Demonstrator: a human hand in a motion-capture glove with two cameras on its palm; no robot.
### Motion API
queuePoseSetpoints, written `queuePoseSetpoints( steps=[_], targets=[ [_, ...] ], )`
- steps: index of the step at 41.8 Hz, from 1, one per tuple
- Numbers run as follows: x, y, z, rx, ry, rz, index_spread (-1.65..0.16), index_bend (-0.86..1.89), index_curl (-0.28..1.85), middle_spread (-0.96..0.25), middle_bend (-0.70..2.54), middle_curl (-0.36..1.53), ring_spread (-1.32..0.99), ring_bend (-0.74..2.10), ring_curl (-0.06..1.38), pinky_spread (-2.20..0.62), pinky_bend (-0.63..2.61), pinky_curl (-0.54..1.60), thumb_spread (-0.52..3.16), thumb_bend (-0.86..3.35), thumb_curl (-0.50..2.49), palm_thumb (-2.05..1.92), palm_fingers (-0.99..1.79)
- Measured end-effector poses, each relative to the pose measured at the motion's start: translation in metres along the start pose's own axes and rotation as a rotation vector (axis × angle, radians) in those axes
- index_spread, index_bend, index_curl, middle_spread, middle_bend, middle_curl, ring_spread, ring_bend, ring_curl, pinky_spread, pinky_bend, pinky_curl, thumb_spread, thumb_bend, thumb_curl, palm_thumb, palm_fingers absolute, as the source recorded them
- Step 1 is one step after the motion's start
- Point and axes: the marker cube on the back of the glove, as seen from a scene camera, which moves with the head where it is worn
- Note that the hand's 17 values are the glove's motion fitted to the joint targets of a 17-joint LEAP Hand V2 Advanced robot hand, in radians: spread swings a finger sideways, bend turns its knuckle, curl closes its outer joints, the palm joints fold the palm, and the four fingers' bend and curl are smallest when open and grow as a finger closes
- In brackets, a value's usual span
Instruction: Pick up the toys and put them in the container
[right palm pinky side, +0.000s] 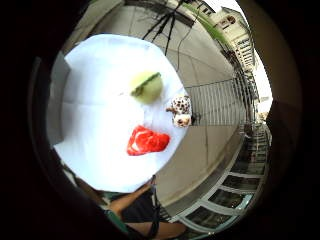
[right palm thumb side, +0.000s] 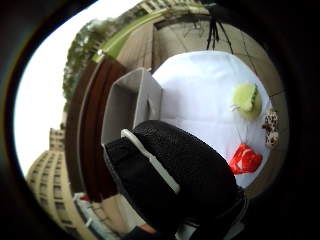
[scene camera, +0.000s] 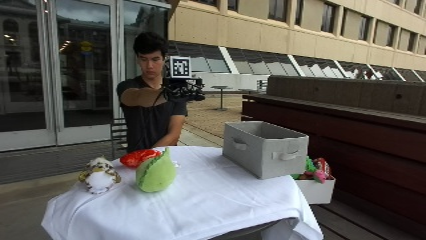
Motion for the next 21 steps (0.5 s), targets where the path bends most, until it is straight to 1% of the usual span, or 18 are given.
queuePoseSetpoints(
  steps=[6,10,11,15,21],
  targets=[
    [0.001,0.004,-0.001,-0.031,-0.008,-0.023,-0.19,0.17,0.08,-0.06,0.19,0.08,-0.18,0.18,0.05,-0.12,0.52,0.14,0.69,-0.12,-0.01,-0.18,0.05],
    [-0.006,0.011,-0.005,-0.077,0.003,0.11,-0.22,0.17,0.11,-0.07,0.2,0.12,-0.22,0.19,0.07,-0.14,0.56,0.17,0.83,-0.12,0.0,-0.18,0.03],
    [-0.006,0.01,-0.005,-0.061,0.006,0.102,-0.23,0.17,0.12,-0.08,0.2,0.12,-0.23,0.19,0.07,-0.15,0.56,0.17,0.86,-0.12,0.0,-0.18,0.02],
    [0.001,0.006,-0.002,0.006,0.008,-0.011,-0.24,0.17,0.15,-0.08,0.2,0.15,-0.25,0.2,0.09,-0.16,0.58,0.19,0.94,-0.12,0.0,-0.18,0.0],
    [0.005,0.007,-0.007,0.011,0.008,-0.051,-0.26,0.17,0.18,-0.09,0.21,0.19,-0.27,0.21,0.12,-0.18,0.59,0.2,1.02,-0.11,0.0,-0.18,-0.01]
  ],
)
